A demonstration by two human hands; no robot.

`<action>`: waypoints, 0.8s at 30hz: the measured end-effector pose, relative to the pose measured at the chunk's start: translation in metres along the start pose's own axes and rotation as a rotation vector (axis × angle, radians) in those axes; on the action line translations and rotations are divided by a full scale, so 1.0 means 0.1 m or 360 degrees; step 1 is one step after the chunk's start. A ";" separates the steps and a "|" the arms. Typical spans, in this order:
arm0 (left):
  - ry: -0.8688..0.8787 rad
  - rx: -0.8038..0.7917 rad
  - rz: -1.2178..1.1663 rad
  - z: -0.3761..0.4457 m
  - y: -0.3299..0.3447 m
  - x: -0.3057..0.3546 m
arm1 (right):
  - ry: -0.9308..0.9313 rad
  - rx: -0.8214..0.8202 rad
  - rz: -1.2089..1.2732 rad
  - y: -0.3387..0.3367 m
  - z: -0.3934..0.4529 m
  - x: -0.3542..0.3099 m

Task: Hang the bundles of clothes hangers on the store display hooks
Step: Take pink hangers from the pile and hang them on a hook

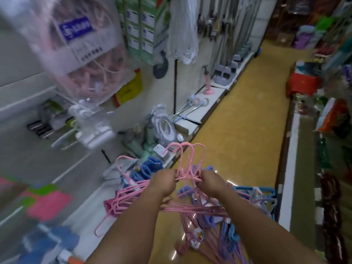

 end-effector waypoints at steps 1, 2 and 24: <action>-0.0058 -0.0019 -0.0036 -0.07 0.03 -0.06 | -0.0055 -0.0135 0.0005 0.08 0.01 -0.05; -0.0114 -0.0051 -0.0071 -0.14 0.08 -0.10 | -0.0101 -0.0251 0.0001 0.16 0.01 -0.09; -0.0536 0.0134 -0.0193 -0.68 0.37 0.05 | -0.0425 -0.0628 -0.0028 0.36 -0.09 -0.09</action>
Point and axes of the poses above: each hand's wrist, its own z-axis towards the middle knuckle, its own y-axis out of the palm, x = y × z, the point moved 8 cm from there along z, towards the middle knuckle, and after that the axes turned 8 degrees about y, right-handed, at the moved point
